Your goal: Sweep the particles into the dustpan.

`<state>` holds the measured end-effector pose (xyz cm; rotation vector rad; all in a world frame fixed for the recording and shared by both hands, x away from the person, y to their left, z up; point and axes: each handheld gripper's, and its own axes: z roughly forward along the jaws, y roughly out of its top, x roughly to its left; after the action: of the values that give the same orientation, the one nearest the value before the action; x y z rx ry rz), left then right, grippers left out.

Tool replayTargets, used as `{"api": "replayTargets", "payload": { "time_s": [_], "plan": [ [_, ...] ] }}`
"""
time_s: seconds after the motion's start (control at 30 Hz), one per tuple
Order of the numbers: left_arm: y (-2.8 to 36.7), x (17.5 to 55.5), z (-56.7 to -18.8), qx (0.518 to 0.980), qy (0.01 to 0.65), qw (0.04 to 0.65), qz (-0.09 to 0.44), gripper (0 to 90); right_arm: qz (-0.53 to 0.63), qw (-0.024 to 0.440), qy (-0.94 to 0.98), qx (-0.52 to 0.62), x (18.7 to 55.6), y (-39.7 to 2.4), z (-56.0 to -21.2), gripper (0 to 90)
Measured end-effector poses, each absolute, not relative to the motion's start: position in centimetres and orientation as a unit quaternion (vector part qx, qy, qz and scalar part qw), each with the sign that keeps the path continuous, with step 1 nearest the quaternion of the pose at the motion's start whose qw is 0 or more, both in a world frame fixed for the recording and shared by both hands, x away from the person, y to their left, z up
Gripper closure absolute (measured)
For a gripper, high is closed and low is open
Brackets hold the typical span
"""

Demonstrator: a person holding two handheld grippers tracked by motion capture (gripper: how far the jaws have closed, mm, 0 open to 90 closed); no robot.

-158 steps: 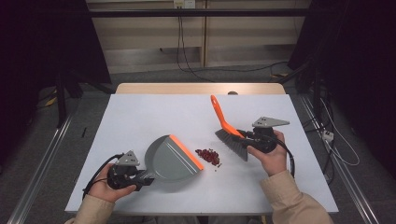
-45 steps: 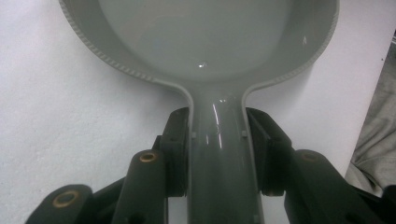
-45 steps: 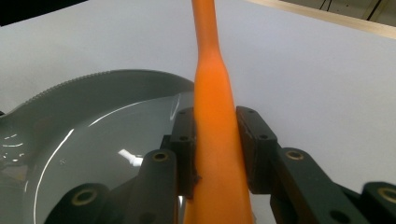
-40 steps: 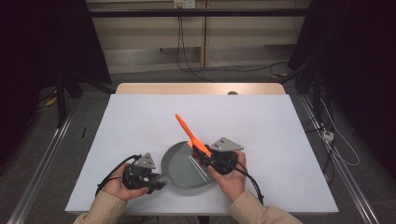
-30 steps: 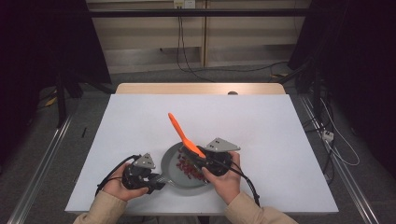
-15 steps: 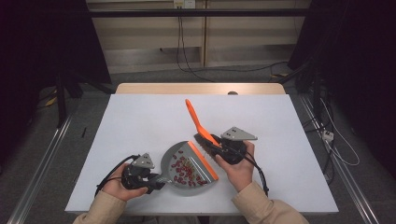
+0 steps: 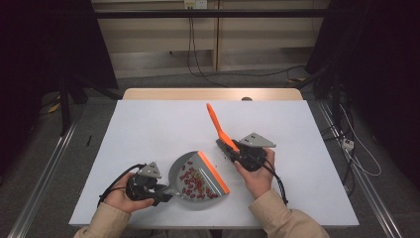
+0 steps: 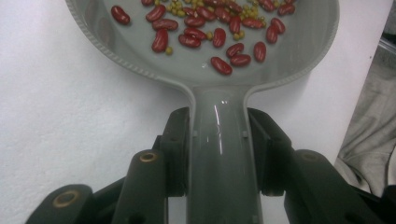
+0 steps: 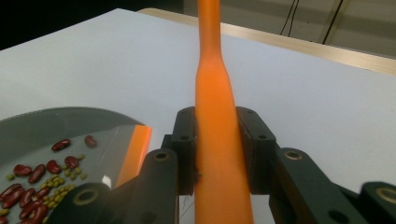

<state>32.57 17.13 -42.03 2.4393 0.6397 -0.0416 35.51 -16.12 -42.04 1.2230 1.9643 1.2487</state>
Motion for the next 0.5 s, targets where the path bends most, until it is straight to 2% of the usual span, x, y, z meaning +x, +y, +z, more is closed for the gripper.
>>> {"api": "replayTargets", "payload": {
  "time_s": [0.17,0.33,0.5],
  "plan": [
    [16.9,32.7,-42.1,0.923,0.240,0.302,-0.016,62.6,0.421,0.267,0.739,0.453,36.4,-16.3,-43.1,71.4],
    [16.7,32.8,-42.3,0.923,0.242,0.300,-0.018,62.6,0.420,0.268,0.757,0.423,35.2,-14.2,-43.4,70.9],
    [16.5,32.8,-42.3,0.923,0.242,0.298,-0.019,62.6,0.444,0.240,0.755,0.419,33.6,-12.5,-43.4,70.9]
  ]
}}
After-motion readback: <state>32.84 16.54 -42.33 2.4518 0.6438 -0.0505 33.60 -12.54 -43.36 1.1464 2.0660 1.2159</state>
